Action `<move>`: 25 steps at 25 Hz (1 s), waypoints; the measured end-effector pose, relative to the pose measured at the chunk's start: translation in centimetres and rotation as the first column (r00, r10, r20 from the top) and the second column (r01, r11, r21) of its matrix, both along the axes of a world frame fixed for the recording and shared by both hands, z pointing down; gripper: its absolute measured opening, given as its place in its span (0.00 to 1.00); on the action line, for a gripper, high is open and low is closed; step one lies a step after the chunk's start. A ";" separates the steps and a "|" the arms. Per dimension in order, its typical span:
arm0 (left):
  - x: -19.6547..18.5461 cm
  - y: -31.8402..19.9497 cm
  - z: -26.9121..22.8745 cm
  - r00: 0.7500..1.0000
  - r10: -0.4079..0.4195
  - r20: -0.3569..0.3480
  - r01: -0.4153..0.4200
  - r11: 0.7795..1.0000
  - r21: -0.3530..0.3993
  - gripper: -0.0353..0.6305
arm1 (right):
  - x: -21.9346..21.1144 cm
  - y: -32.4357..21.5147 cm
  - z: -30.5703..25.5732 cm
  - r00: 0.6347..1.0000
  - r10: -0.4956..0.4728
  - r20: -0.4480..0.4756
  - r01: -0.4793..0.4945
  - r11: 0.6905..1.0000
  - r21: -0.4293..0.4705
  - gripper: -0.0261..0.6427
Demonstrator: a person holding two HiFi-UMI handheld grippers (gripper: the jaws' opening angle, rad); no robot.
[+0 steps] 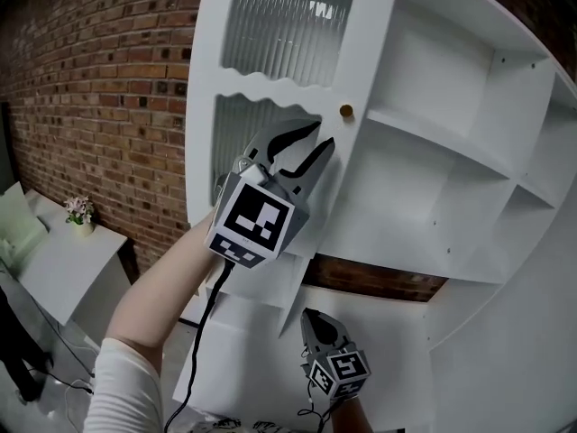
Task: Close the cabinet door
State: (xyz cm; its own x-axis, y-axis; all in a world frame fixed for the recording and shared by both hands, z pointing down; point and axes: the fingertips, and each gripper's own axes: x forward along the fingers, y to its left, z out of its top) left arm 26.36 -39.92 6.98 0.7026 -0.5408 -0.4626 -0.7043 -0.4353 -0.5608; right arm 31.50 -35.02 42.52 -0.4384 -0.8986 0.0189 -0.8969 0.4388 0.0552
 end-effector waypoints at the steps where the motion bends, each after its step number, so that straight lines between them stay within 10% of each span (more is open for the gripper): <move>1: -0.4 0.3 0.8 1.000 0.007 0.008 -0.007 1.000 -0.010 0.21 | -0.3 0.3 0.2 1.000 0.011 0.006 -0.011 1.000 0.000 0.05; 17: -8.8 3.8 17.0 0.995 0.050 0.081 -0.030 0.971 -0.237 0.07 | -6.0 5.3 0.3 0.989 0.148 -0.001 -0.148 0.986 0.080 0.05; 25: -12.9 7.1 27.6 0.994 0.086 0.068 -0.052 0.915 -0.400 0.07 | -8.3 6.9 0.1 0.982 0.183 -0.037 -0.177 0.977 0.118 0.05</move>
